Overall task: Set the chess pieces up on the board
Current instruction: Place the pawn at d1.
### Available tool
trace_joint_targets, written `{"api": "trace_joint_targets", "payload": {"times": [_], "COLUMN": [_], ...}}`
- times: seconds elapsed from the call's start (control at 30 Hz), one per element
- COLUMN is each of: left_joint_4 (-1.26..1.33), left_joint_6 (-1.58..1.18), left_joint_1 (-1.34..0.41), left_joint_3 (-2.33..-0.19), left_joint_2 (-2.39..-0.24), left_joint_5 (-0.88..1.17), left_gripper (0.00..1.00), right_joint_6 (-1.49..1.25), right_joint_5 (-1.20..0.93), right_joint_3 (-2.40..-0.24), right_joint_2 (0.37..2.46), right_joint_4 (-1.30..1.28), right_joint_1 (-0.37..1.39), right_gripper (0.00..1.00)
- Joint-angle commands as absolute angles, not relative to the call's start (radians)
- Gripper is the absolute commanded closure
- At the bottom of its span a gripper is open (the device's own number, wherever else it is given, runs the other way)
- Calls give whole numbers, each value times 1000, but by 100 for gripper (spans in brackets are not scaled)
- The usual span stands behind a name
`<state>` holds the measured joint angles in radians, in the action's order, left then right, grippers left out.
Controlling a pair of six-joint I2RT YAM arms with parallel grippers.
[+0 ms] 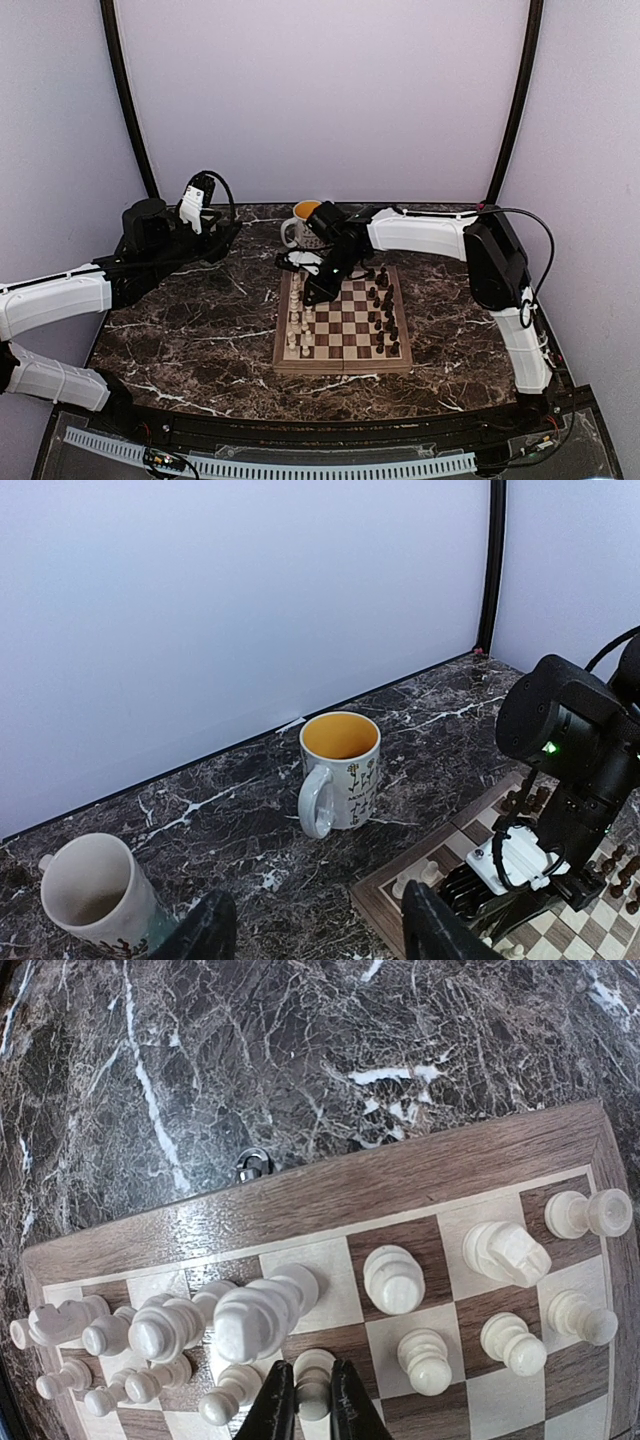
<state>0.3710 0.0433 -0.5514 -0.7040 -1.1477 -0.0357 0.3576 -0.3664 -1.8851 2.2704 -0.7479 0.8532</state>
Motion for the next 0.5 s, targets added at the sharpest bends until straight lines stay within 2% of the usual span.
{"api": "trace_joint_targets", "payload": {"times": [0.0, 0.47], "left_joint_4": [379, 377], "left_joint_6": [60, 60], "left_joint_1": [-543, -543], "left_joint_3": [-707, -709], "left_joint_2": [-1126, -1126], "left_joint_5": [-24, -22], "left_gripper": [42, 42], "right_joint_6": [359, 340], "right_joint_5": [-365, -345], "right_joint_3": [-1913, -1894], "right_joint_2": [2286, 2161], "right_joint_4": [-755, -778], "right_joint_1": [863, 862], "right_gripper": [87, 72]}}
